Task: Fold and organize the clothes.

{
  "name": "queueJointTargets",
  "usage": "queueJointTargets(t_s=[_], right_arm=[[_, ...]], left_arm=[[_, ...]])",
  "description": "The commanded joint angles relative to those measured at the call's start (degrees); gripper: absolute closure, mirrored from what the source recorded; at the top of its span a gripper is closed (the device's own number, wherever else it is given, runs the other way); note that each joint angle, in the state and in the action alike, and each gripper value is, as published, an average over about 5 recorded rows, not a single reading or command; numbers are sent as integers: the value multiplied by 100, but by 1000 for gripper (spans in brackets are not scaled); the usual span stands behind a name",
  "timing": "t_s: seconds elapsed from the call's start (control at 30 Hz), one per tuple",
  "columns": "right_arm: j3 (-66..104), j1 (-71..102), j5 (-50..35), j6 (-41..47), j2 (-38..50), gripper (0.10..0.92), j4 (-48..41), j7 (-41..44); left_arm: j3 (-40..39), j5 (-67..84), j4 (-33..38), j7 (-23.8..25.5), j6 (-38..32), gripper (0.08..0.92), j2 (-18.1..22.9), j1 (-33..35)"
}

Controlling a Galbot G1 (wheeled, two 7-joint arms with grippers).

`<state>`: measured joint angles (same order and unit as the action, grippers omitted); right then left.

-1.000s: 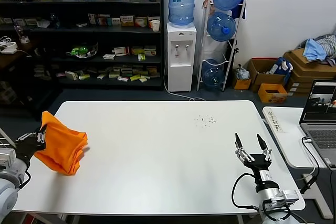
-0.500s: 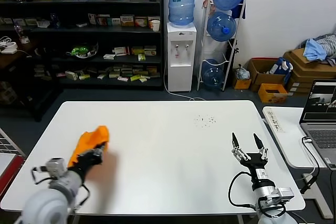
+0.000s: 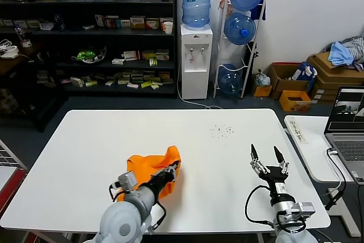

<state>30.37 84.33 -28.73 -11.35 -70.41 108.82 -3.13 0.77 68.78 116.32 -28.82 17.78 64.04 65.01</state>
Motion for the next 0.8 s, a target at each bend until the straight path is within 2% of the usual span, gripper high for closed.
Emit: queueJointTargets(t_s=[0.03, 0.17, 0.37, 0.43, 0.57, 0.7, 0.8], right_arm=[[12, -3, -15, 14, -97, 203, -23, -23], [20, -7, -43, 8, -68, 203, 2, -6], [124, 56, -65, -54, 40, 203, 231, 286], [146, 71, -130, -54, 86, 203, 389, 478], [24, 7, -131, 20, -59, 203, 675, 808], [-258, -11, 616, 61, -190, 203, 707, 935], [-329, 184, 1054, 39, -171, 203, 579, 1001]], left_arm=[[-798, -413, -605, -140, -98, 878, 767, -626], [-808, -667, -535, 66, -89, 878, 682, -452], [-447, -1578, -275, 983, -386, 850, 530, -48], [-185, -2129, -183, 1469, -726, 803, 481, 160], [562, -3583, -117, 2386, -1856, 691, 426, 823], [1715, -4451, -113, 3013, -2967, 570, 471, 1987], [2615, -4700, -290, 3426, -3638, 483, 664, 2848]])
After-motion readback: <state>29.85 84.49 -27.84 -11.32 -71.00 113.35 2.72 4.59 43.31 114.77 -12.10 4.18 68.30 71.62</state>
